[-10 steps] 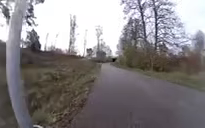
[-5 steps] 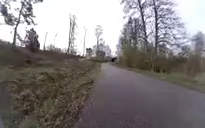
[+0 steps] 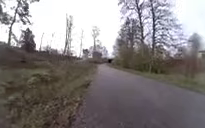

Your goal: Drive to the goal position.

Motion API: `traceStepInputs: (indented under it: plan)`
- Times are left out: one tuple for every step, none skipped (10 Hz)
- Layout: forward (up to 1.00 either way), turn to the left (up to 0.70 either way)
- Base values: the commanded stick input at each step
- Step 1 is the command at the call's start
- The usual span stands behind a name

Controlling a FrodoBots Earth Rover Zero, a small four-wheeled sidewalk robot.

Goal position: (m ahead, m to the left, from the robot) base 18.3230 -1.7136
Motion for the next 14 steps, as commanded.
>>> traceStepInputs:
  plan:
    - [0.70,0.00]
    - [0.70,0.00]
    - [0.70,0.00]
    - [0.70,0.00]
    - [0.70,0.00]
    - [0.70,0.00]
    - [0.70,0.00]
    - [0.70,0.00]
    - [0.70,0.00]
    - [0.70,0.00]
    - [0.70,0.00]
    - [0.70,0.00]
    - [0.70,0.00]
    - [0.70,0.00]
